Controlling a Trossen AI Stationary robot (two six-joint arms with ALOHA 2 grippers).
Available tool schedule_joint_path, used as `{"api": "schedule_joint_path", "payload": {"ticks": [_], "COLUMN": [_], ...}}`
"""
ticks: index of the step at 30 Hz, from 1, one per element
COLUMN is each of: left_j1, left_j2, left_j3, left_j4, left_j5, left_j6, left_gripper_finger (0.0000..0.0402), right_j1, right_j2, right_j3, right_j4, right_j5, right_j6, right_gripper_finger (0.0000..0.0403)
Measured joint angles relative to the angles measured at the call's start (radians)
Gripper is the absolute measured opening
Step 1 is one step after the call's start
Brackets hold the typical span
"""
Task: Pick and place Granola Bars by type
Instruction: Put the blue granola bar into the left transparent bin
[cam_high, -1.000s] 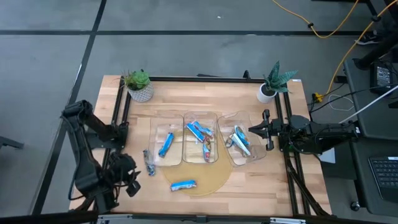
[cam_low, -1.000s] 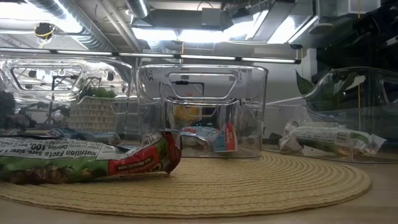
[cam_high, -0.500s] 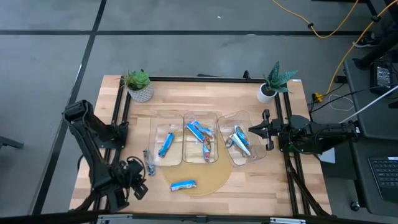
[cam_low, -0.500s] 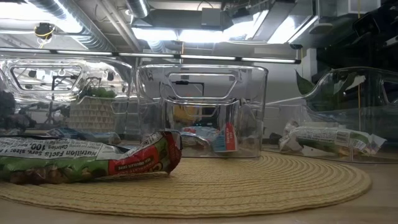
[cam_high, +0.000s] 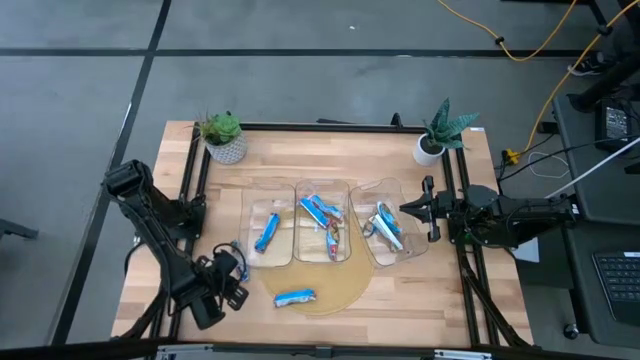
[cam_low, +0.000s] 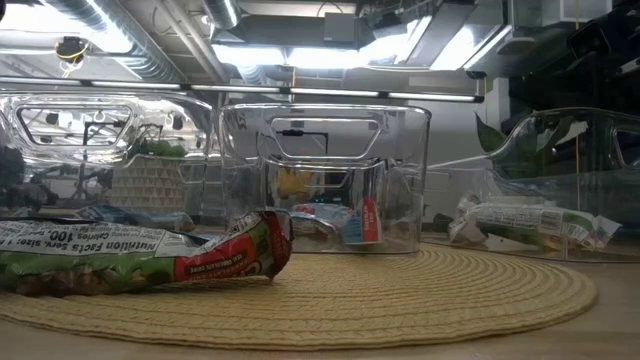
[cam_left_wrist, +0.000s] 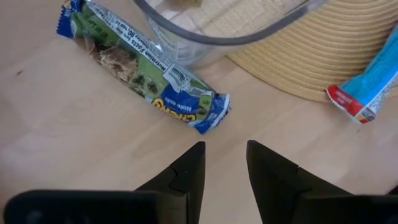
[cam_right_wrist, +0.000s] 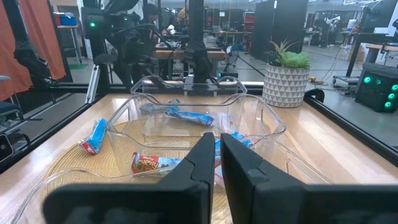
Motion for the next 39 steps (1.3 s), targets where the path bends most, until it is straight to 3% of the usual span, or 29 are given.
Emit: {"api": "schedule_joint_path", "payload": {"ticks": [9,24,32,39], "left_j1": [0.012,0.011,0.011,0.018], "left_j2": [0.0,0.001,0.001,0.001], "left_j3": [-0.059,-0.211,-0.211,-0.208], "left_j4": [0.024,0.251,0.328,0.329], "left_j5": [0.019,0.024,-0.047,-0.001], "left_j6": [0.0,0.001,0.011,0.021], "left_gripper_finger": [0.0102,0.0102,0.0103,0.0137], "right_j1": [0.0,0.0,0.0,0.0], "right_j2": [0.0,0.0,0.0,0.0], "right_j3": [0.0,0.0,0.0,0.0], "right_j4": [0.0,0.0,0.0,0.0], "right_j5": [0.0,0.0,0.0,0.0], "right_j6": [0.0,0.0,0.0,0.0], "right_gripper_finger": [0.0031,0.0031,0.0031,0.0031]}}
